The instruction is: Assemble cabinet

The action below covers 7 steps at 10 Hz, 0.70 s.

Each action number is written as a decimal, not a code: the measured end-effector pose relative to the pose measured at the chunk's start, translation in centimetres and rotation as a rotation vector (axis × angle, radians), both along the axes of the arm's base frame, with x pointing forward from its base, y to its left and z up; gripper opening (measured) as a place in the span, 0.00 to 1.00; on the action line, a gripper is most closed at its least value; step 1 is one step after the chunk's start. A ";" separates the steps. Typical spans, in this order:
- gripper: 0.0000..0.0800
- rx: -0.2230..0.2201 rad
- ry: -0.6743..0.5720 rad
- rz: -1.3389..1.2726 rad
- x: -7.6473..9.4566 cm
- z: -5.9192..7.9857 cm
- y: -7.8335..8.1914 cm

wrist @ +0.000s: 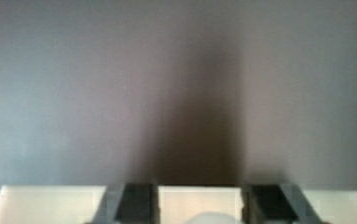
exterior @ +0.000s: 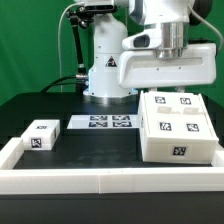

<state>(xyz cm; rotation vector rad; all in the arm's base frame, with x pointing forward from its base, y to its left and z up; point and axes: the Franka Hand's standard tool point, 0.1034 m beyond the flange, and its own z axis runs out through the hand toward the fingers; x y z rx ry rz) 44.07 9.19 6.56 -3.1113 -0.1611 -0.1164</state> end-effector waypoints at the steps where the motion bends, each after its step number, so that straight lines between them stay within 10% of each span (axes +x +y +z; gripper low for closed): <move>1: 0.28 0.000 -0.001 0.000 0.0 0.0 0.0; 4: 0.28 -0.007 0.031 0.009 -0.1 -0.8 -0.5; 7: 0.28 0.002 0.092 -0.004 1.1 2.3 -0.6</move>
Offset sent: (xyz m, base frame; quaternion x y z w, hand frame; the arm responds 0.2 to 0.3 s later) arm 0.0051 -0.0042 0.0111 0.0047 -0.0350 -0.0017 0.9994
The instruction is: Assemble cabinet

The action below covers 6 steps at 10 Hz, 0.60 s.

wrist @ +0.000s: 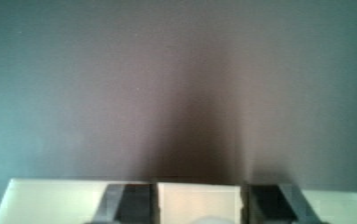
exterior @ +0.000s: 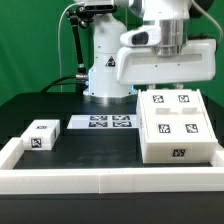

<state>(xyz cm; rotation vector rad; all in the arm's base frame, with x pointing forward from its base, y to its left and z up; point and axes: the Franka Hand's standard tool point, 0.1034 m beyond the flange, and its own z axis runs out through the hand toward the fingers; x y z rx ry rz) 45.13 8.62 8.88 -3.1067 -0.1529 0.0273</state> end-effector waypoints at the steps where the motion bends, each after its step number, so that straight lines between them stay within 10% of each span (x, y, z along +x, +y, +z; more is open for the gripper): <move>1: 0.28 0.001 0.019 -0.004 0.6 0.6 -0.1; 6: 0.28 -0.001 0.014 -0.002 0.8 0.4 -0.2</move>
Offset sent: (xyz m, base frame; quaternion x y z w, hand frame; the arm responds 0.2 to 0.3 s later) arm 0.0000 0.0000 0.0000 0.0000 0.0000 0.0000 1.0000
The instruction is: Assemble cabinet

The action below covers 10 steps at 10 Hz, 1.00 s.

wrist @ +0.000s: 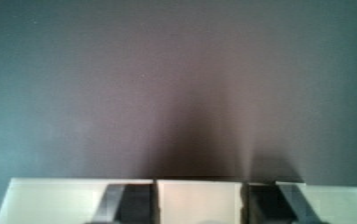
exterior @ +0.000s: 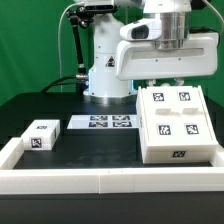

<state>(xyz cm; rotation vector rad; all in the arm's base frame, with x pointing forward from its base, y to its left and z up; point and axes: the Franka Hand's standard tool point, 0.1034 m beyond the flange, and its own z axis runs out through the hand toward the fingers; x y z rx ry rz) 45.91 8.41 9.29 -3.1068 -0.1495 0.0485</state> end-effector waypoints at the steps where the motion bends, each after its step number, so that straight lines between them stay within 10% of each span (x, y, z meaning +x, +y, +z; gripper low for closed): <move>1: 0.28 0.002 0.011 0.003 0.4 0.5 -0.2; 10: 0.27 0.008 0.063 -0.008 3.8 3.1 -1.0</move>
Offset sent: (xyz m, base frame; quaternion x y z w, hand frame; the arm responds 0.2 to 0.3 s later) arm 0.0321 -0.0094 0.0304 0.0088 -0.0527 -0.0067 0.9985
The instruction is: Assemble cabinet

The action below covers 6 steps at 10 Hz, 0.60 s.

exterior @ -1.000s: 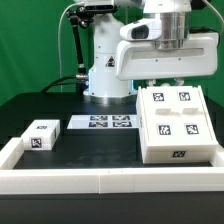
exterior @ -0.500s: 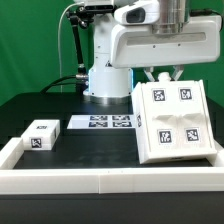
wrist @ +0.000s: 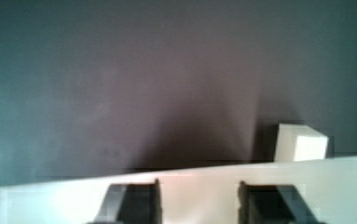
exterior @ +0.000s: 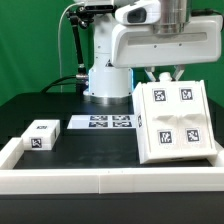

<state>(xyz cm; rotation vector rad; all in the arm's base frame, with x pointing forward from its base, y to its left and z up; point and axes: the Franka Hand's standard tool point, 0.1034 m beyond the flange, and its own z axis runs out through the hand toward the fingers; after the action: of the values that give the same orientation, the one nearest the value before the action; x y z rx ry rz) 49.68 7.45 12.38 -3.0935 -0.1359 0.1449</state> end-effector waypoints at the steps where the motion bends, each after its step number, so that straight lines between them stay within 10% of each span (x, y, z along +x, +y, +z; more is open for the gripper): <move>1: 0.26 0.001 -0.003 -0.004 0.8 0.3 -0.2; 6: 0.23 0.001 0.004 -0.013 2.7 0.9 -1.1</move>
Offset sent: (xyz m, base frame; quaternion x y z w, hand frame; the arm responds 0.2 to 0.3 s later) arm 0.0267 -0.0078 0.0124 0.0059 -0.0351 -0.0004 0.9994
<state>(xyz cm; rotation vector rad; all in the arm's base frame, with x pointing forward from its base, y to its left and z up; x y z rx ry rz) 52.34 6.38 13.31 -3.0926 -0.1157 0.1499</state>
